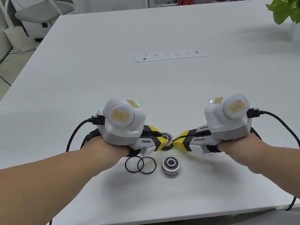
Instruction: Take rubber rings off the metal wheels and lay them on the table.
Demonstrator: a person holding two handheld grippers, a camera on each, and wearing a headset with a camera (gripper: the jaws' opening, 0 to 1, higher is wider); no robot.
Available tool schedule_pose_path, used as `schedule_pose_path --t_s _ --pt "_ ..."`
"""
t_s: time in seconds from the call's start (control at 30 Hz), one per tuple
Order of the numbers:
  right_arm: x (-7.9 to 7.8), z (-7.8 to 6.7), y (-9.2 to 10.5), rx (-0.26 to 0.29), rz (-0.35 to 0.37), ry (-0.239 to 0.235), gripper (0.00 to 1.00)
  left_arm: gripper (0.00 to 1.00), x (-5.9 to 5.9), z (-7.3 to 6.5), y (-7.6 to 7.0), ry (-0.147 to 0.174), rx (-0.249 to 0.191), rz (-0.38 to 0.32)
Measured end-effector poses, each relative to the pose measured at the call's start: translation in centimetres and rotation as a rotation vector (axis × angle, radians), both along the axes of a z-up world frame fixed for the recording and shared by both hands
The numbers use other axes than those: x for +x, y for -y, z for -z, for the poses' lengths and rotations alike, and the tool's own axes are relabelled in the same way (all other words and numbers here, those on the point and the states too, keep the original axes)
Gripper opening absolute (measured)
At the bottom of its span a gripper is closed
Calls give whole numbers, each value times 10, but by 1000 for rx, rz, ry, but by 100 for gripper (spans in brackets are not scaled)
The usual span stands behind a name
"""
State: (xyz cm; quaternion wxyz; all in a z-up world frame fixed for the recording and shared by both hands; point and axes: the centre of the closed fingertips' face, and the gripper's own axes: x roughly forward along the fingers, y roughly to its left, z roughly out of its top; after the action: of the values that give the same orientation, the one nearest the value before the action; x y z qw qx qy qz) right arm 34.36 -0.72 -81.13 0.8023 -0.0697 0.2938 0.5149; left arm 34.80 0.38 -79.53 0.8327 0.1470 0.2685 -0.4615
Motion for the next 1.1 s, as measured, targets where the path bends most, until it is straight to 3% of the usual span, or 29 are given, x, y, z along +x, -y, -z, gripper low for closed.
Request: schedule_pose_path --t_s 0.07,0.37,0.67,1.1 --pt "1 0 1 21 22 -30 0 12 0 0 0 3 2 2" --pt "1 -3 2 45 55 -78 0 12 0 0 0 10 8 7" --pt "-8 -9 2 33 44 -79 0 12 -1 0 1 11 13 8" --pt "-6 -13 5 22 42 -75 0 12 -1 0 3 11 18 0"
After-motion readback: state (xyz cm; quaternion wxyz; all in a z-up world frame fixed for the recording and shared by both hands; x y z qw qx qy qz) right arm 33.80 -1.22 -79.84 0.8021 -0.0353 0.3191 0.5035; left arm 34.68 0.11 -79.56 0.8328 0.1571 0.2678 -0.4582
